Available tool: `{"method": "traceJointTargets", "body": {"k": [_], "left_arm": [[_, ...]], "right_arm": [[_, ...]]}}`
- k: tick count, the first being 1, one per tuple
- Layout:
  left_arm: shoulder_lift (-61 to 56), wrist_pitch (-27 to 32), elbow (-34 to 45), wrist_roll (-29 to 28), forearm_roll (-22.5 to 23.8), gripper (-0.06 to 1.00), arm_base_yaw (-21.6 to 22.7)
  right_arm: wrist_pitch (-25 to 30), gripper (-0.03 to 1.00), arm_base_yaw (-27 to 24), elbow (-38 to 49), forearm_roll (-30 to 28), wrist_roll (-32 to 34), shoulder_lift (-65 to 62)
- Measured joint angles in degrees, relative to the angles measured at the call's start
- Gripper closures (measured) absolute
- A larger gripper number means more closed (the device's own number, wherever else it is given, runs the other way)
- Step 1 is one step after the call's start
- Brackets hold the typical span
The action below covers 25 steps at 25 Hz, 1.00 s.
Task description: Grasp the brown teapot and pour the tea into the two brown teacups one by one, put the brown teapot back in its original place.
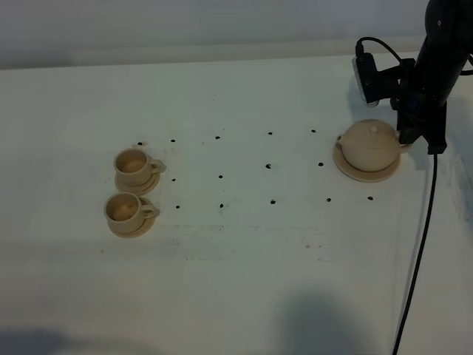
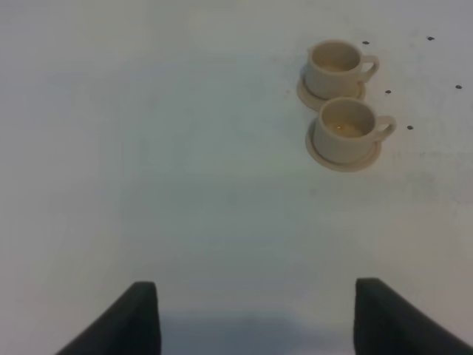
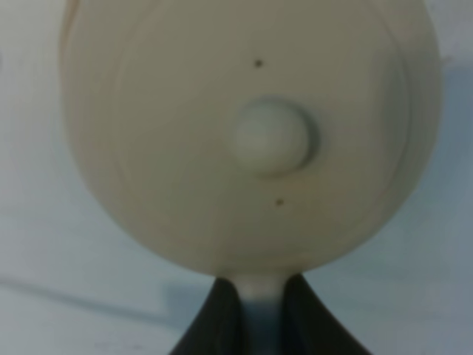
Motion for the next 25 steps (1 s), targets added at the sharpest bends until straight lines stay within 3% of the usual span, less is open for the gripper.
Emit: {"method": "traceJointTargets", "body": {"k": [25], "left_arm": [[0.00,0.00,0.00,0.00,-0.04,0.41,0.00]], "right_arm": [[4.68,0.88,0.26,-1.70,3.89,9.44,0.00]]}}
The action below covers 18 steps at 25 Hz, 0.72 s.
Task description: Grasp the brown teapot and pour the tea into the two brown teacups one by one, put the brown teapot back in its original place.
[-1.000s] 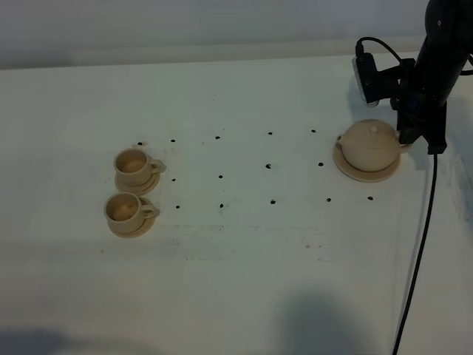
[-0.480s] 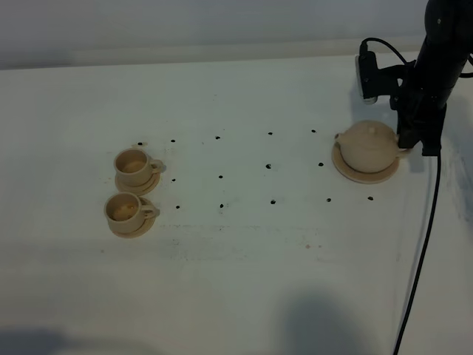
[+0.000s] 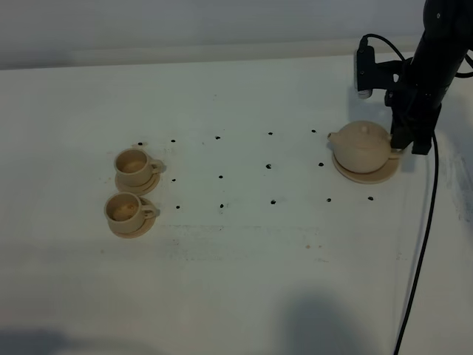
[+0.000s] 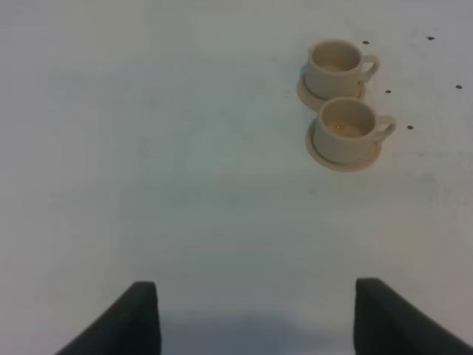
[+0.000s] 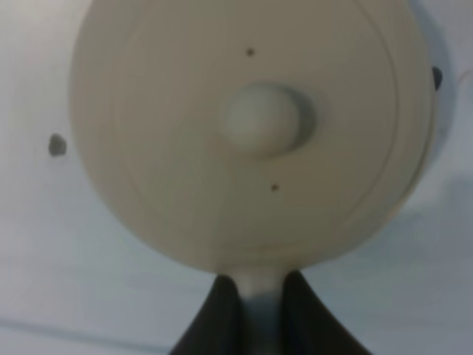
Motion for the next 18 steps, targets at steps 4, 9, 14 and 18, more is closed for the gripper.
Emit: {"method": "traceJointTargets", "body": {"k": [4,9,14,18], "left_arm": [[0.00,0.00,0.00,0.00,0.00,0.41,0.00],[0.00,0.00,0.00,0.00,0.00,0.41,0.00],[0.00,0.00,0.00,0.00,0.00,0.41,0.00],[0.00,0.00,0.00,0.00,0.00,0.41,0.00]], "right_arm": [[0.06,0.88,-0.09,0.00,0.26,0.41,-0.86],[0.00,0.88,-0.17,0.00,2.43,1.49,-3.12],[-2.17,0.88,0.89,-0.04,5.72,5.60,-3.52],[-6.92,0.88,4.86,-0.04,6.19,10.92,-3.52]]}}
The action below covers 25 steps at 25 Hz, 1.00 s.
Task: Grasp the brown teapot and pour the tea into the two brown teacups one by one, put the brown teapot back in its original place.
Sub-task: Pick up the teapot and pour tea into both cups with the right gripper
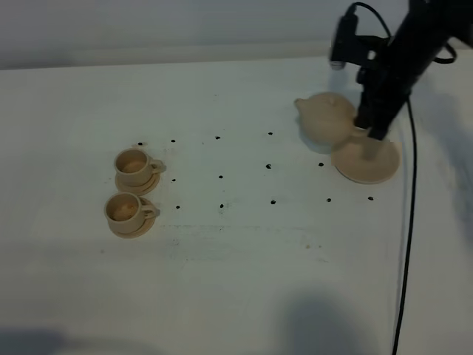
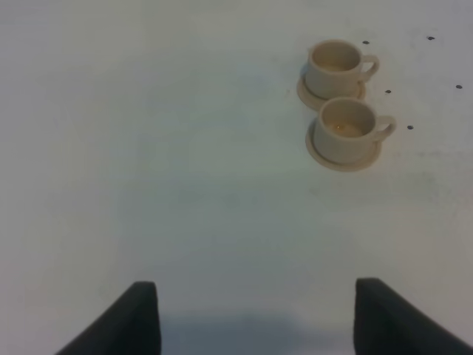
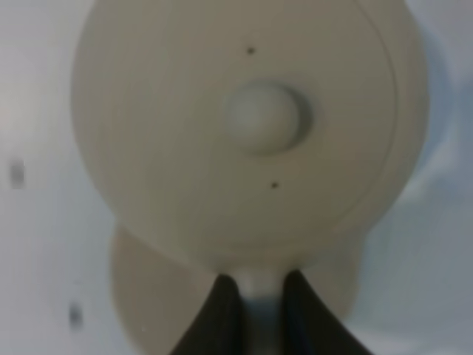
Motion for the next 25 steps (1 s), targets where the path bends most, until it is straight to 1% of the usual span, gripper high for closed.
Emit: {"method": "traceJointTargets", "body": {"k": [4,8,11,13,15,21,25], "left_arm": [[0.00,0.00,0.00,0.00,0.00,0.41,0.00],[0.00,0.00,0.00,0.00,0.00,0.41,0.00],[0.00,0.00,0.00,0.00,0.00,0.41,0.00],[0.00,0.00,0.00,0.00,0.00,0.41,0.00],[0.00,0.00,0.00,0.00,0.00,0.41,0.00],[0.00,0.00,0.00,0.00,0.00,0.41,0.00],[0.00,0.00,0.00,0.00,0.00,0.41,0.00]], "right_arm": [[-3.55,0.88,5.72,0.00,0.56,4.86,0.00],[-5.67,0.88,11.41,0.00,0.92,9.22,0.00],[-9.11,0.88,15.23,0.00,0.91,12.84,0.00],[-11.30,0.88,17.37,0.00,0.91,13.48,0.00],[-13.30,0.88,18.81,0.00,0.40,13.78,0.00],[-16.11,0.88,21.30,0.00,-3.93,13.98,0.00],[-19.63,0.88,23.47,0.00,-7.27,15.07,0.00]]}}
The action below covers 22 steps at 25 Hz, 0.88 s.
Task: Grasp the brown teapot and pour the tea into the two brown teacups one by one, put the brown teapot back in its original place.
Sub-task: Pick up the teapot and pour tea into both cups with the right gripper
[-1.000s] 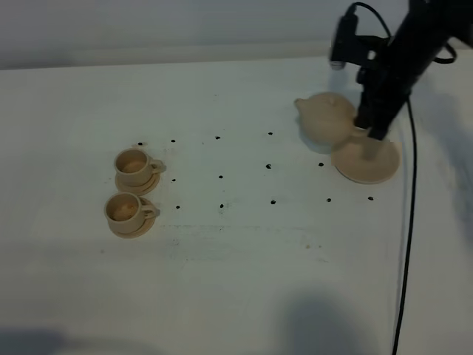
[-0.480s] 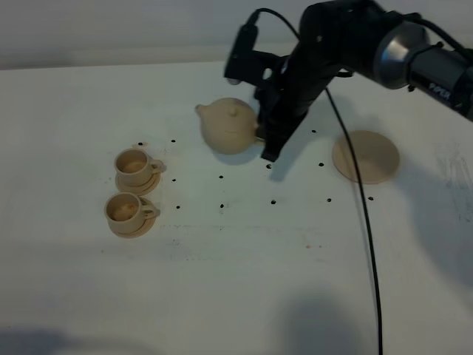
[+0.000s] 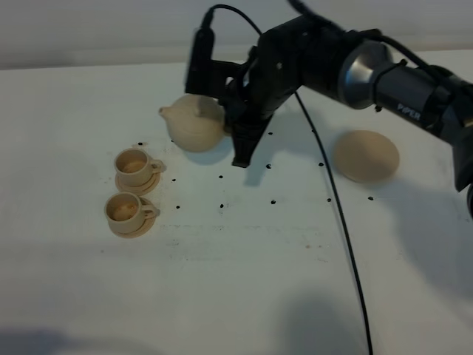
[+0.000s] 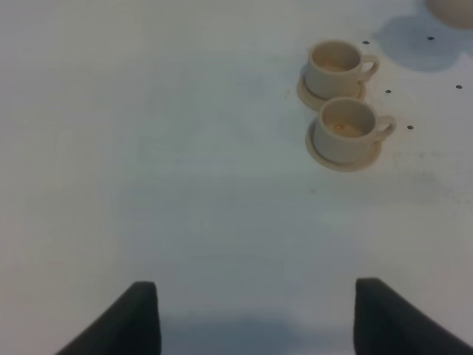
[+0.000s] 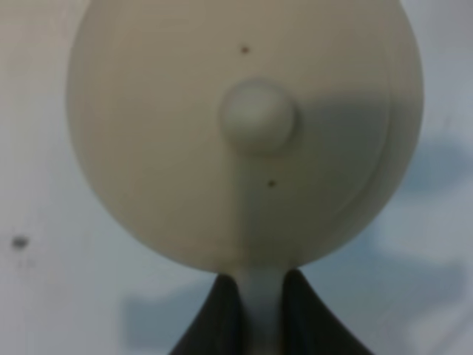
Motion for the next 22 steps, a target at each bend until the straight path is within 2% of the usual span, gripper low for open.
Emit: {"method": "traceJointTargets", "body": {"k": [7,22], "left_arm": [[0.00,0.00,0.00,0.00,0.00,0.41,0.00],[0.00,0.00,0.00,0.00,0.00,0.41,0.00]], "right_arm": [[-7.32,0.88,2.81,0.00,-6.69,2.92,2.77],[-14.80,0.88,4.69,0.00,-21.76,5.45,6.97]]}}
